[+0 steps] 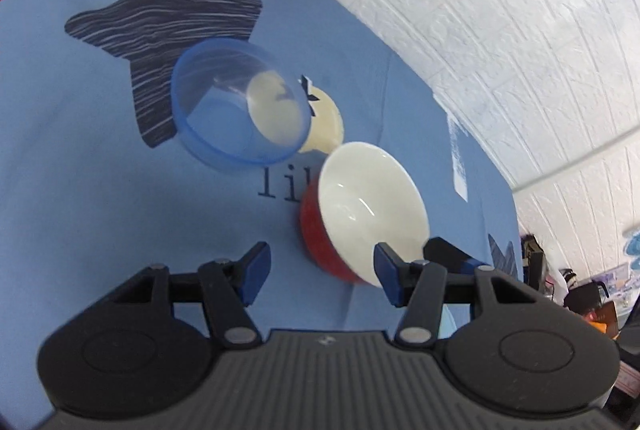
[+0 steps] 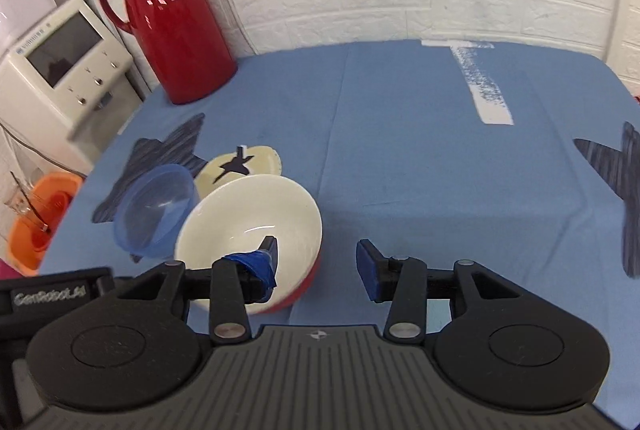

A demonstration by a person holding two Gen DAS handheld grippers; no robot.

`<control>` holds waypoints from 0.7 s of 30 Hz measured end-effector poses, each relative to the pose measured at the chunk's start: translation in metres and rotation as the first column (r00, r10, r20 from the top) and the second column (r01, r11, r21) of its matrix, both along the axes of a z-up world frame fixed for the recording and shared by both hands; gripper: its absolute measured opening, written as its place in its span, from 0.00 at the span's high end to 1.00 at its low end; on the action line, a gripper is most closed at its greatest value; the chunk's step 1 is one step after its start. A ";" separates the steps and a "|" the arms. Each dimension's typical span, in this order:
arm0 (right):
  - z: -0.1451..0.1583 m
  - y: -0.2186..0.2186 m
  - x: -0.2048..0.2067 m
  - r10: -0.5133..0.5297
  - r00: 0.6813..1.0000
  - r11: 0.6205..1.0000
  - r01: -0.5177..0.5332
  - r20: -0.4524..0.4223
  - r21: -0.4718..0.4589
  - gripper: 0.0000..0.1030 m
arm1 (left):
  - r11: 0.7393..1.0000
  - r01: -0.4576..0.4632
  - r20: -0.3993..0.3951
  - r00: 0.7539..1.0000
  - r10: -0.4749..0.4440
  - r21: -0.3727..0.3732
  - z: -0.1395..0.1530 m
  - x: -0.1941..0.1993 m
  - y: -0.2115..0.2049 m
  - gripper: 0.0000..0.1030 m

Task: Organize plates and bowls
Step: 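Open both tools and move them toward the red-and-white bowl, then close both tools on the rim of the red-and-white bowl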

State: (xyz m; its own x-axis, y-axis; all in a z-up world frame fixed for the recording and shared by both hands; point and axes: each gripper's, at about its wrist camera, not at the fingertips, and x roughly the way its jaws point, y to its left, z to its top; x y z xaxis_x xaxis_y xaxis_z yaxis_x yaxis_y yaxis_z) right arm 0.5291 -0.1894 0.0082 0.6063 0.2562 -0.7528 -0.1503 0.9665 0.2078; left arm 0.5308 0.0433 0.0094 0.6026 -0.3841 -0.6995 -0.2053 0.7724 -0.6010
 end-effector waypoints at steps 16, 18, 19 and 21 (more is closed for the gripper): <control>-0.030 0.025 0.033 0.094 0.996 0.995 -0.094 -0.002 -0.019 0.83 | 0.999 0.031 -0.019 0.999 -0.030 0.038 -0.022 0.031 -0.007 0.74; -0.031 0.027 0.028 0.104 0.995 0.994 -0.104 -0.006 -0.014 0.84 | 0.998 0.049 -0.016 0.999 -0.048 0.043 -0.021 0.031 -0.008 0.84; -0.029 0.028 0.024 0.105 0.994 0.994 -0.105 -0.002 -0.018 0.84 | 0.997 0.055 -0.012 0.998 -0.054 0.057 -0.019 0.030 -0.010 0.86; -0.026 0.030 0.017 0.115 0.993 0.993 -0.115 -0.001 -0.029 0.84 | 0.996 0.063 -0.020 0.998 -0.062 0.069 -0.018 0.027 -0.011 0.93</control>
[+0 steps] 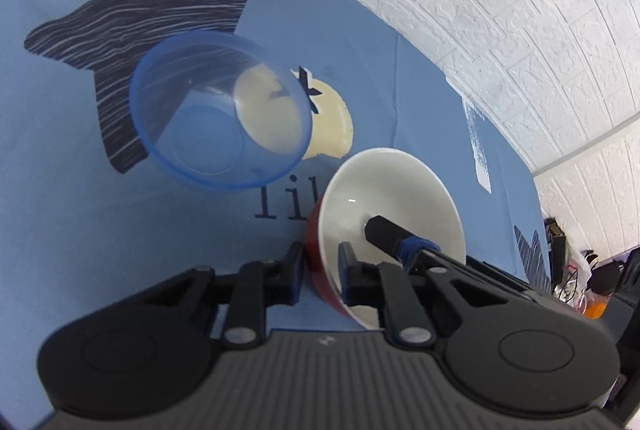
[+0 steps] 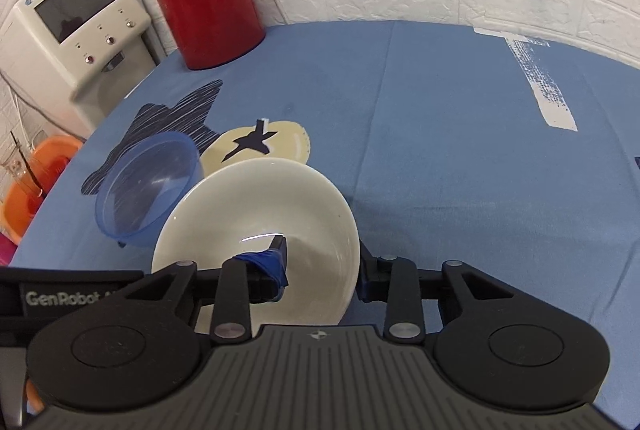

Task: Organize plates and bowls
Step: 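Close both tools on the rim of the red-and-white bowl, then lift the red-and-white bowl with both tools and lower it into the steel bowl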

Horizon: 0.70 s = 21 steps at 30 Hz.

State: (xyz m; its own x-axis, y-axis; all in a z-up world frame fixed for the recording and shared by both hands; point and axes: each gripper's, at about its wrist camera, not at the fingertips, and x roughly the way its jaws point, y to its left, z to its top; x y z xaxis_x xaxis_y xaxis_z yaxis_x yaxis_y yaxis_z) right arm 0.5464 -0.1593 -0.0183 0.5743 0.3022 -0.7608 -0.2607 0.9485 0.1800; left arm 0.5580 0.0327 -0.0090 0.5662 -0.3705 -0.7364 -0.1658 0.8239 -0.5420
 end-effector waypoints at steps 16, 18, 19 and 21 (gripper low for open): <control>0.061 -0.027 -0.163 -0.007 1.000 0.998 0.008 0.016 -0.057 0.79 | 0.984 0.177 -0.017 0.984 -0.177 0.008 0.050 -0.139 -0.031 0.97; 0.068 -0.034 -0.195 -0.019 0.999 0.996 0.021 0.028 -0.082 0.79 | 0.977 0.215 -0.018 0.976 -0.215 0.002 0.055 -0.167 -0.041 0.98; 0.070 -0.039 -0.211 -0.027 0.999 0.996 0.030 0.032 -0.089 0.79 | 0.971 0.239 -0.015 0.971 -0.238 0.007 0.057 -0.181 -0.047 0.98; 0.071 -0.048 -0.238 -0.049 0.998 0.994 0.052 0.032 -0.092 0.78 | 0.960 0.280 -0.013 0.960 -0.280 0.014 0.058 -0.206 -0.057 0.98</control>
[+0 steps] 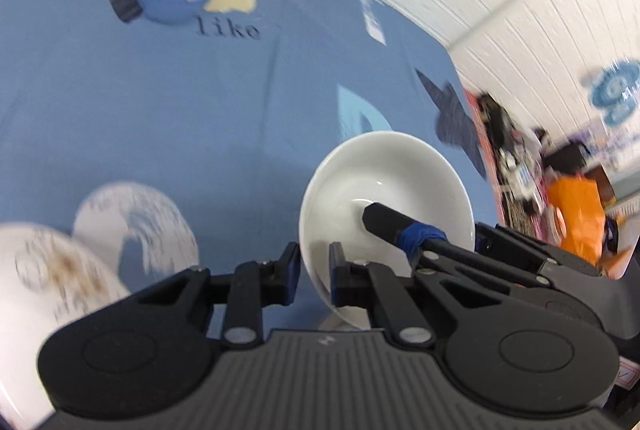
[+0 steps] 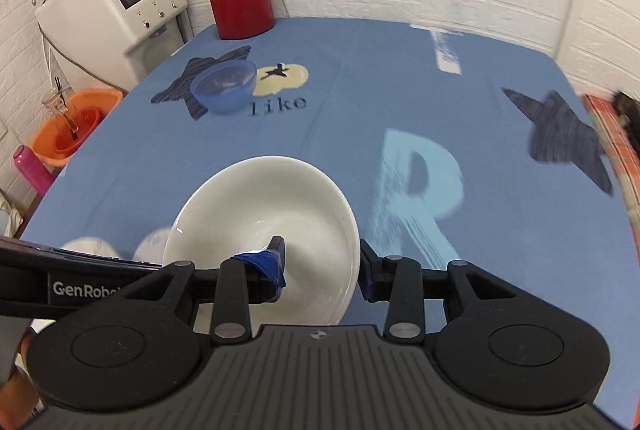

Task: Organize plates and bowls
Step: 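Lift the red-and-white bowl with both tools and lower it into the steel bowl, then open both tools and move them toward the translucent blue bowl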

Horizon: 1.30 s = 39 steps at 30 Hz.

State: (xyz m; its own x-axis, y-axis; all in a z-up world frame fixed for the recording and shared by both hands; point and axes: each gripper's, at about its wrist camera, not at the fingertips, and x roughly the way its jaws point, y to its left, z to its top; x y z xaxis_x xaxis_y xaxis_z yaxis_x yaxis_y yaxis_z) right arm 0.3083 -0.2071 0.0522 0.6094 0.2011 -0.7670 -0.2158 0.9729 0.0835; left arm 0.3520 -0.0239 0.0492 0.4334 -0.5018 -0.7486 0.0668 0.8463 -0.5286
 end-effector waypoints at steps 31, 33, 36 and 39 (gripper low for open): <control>-0.034 -0.073 -0.070 -0.173 0.985 0.978 0.170 0.015 0.118 0.78 | 0.981 0.159 0.098 0.980 -0.170 0.112 0.008 -0.063 0.010 0.54; -0.034 -0.092 -0.075 -0.222 0.975 0.967 0.219 0.008 0.133 0.78 | 0.984 0.131 0.102 0.984 -0.144 0.118 0.008 -0.053 0.027 0.54; -0.034 -0.124 -0.086 -0.304 0.952 0.937 0.297 0.014 0.187 0.78 | 0.989 0.088 0.092 0.991 -0.099 0.118 0.005 -0.037 0.049 0.54; -0.037 -0.149 -0.090 -0.373 0.928 0.899 0.366 -0.015 0.240 0.78 | 0.992 0.052 0.079 0.995 -0.061 0.111 0.001 -0.022 0.062 0.54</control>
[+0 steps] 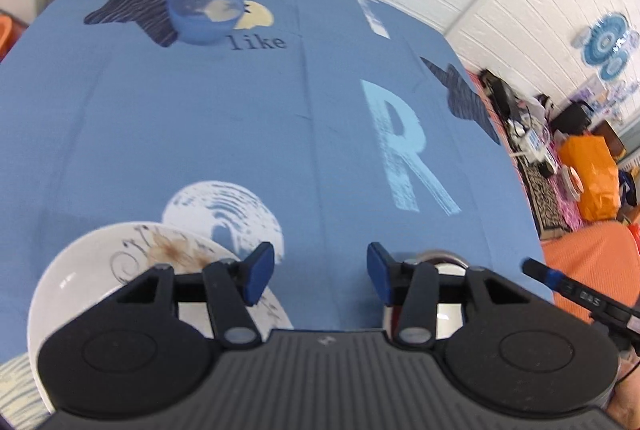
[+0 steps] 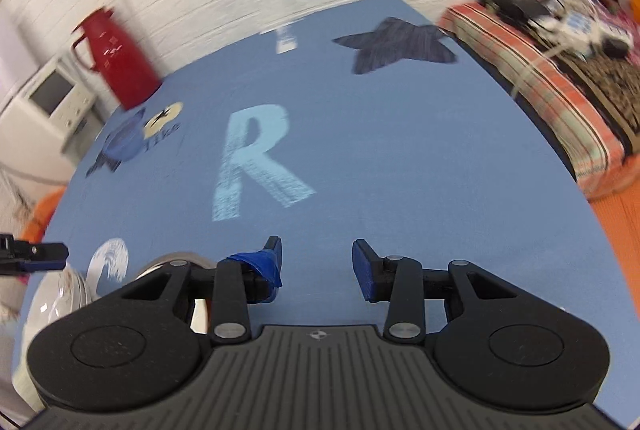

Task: Organize plates and bowls
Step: 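Open both tools and move them toward the translucent blue bowl, then close both tools on the rim of the translucent blue bowl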

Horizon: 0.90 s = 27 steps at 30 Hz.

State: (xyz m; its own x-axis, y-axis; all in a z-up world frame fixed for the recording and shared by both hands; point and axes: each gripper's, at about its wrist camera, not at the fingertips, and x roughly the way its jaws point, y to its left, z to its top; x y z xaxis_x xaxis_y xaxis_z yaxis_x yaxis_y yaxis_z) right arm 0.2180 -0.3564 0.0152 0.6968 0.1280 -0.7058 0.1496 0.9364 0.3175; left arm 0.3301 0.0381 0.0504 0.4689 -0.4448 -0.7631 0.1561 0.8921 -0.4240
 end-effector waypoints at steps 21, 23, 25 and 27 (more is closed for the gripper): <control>0.023 0.161 0.171 0.322 0.947 0.943 -0.321 0.001 0.089 0.76 | 0.955 -0.292 -0.034 0.956 0.291 -0.043 -0.024 0.086 0.136 0.52; 0.020 0.183 0.200 0.336 0.942 0.938 -0.334 -0.005 0.094 0.76 | 0.948 -0.313 -0.040 0.950 0.311 -0.064 -0.026 0.104 0.147 0.52; 0.018 0.205 0.228 0.342 0.939 0.936 -0.339 -0.016 0.092 0.76 | 0.943 -0.322 -0.035 0.947 0.320 -0.085 -0.025 0.125 0.152 0.52; 0.016 0.225 0.253 0.345 0.939 0.935 -0.342 -0.019 0.093 0.76 | 0.939 -0.330 -0.021 0.944 0.330 -0.095 -0.022 0.146 0.153 0.51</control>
State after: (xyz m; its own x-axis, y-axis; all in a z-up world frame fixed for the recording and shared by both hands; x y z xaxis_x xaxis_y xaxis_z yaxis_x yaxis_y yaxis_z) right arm 0.4710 -0.1315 0.0314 0.5753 0.4167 -0.7038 -0.1638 0.9017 0.4001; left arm 0.4757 0.1906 0.0283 0.5986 -0.3370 -0.7267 -0.1422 0.8481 -0.5104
